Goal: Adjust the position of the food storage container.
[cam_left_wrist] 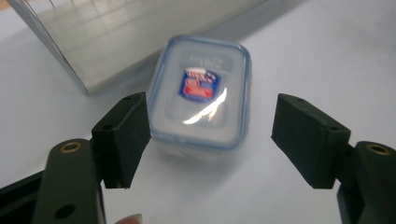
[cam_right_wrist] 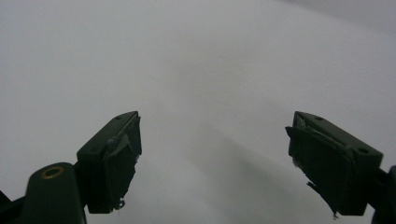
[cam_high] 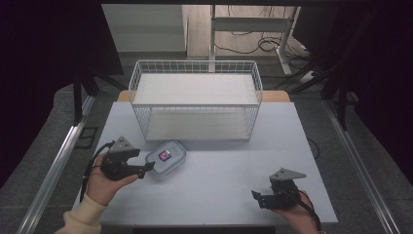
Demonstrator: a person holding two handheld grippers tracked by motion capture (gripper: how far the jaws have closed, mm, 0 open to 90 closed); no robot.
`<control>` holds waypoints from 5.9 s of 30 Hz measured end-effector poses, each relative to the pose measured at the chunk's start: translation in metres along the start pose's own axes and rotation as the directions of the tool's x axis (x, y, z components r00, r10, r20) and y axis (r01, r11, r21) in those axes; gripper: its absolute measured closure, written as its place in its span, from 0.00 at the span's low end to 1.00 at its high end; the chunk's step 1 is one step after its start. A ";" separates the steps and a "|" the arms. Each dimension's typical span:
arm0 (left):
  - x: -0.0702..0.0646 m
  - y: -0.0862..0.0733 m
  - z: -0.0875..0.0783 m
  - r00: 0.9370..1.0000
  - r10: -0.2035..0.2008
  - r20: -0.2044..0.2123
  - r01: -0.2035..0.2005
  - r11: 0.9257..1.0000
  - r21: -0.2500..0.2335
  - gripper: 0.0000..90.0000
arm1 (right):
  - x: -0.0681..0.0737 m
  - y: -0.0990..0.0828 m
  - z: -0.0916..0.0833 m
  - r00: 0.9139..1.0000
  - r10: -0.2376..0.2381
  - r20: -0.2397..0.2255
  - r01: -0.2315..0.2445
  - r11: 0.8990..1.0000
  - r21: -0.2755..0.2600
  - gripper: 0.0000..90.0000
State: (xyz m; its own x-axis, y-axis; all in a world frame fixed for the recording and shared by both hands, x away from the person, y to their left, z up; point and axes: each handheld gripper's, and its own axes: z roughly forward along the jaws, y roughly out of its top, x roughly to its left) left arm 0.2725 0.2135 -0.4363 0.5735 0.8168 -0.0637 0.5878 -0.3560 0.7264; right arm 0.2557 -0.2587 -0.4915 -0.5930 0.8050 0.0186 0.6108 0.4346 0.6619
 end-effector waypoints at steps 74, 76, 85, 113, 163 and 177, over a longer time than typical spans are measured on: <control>-0.031 0.064 0.138 0.920 0.344 0.187 -0.386 0.874 0.295 1.00 | 0.005 -0.001 0.006 1.000 -0.013 0.000 0.013 1.000 0.019 0.18; -0.034 0.064 0.139 0.916 0.350 0.196 -0.396 0.870 0.295 1.00 | 0.005 -0.001 0.006 1.000 -0.013 0.000 0.013 1.000 0.019 0.18; -0.046 0.065 0.139 0.906 0.373 0.202 -0.419 0.859 0.294 1.00 | 0.004 -0.002 0.005 1.000 -0.011 0.002 0.011 1.000 0.015 0.18; 0.000 -0.036 0.059 0.996 0.049 0.075 -0.068 0.954 0.290 1.00 | 0.005 -0.001 0.005 1.000 -0.009 0.011 0.009 1.000 0.021 0.18; -0.021 -0.044 0.044 0.987 -0.089 0.134 0.076 0.992 0.096 0.93 | 0.009 0.000 0.004 0.999 -0.036 0.024 0.036 0.999 -0.030 0.18; -0.027 -0.053 0.036 0.978 -0.163 0.127 0.156 0.986 0.065 0.34 | 0.013 0.003 0.005 0.999 -0.042 -0.020 0.040 0.996 -0.077 0.19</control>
State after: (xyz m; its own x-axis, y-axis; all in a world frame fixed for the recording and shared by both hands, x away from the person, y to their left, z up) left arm 0.2463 0.1936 -0.4974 0.5376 0.7996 -0.2677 0.7060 -0.2532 0.6614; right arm 0.2517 -0.2449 -0.4929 -0.6285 0.7778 0.0059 0.5444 0.4344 0.7175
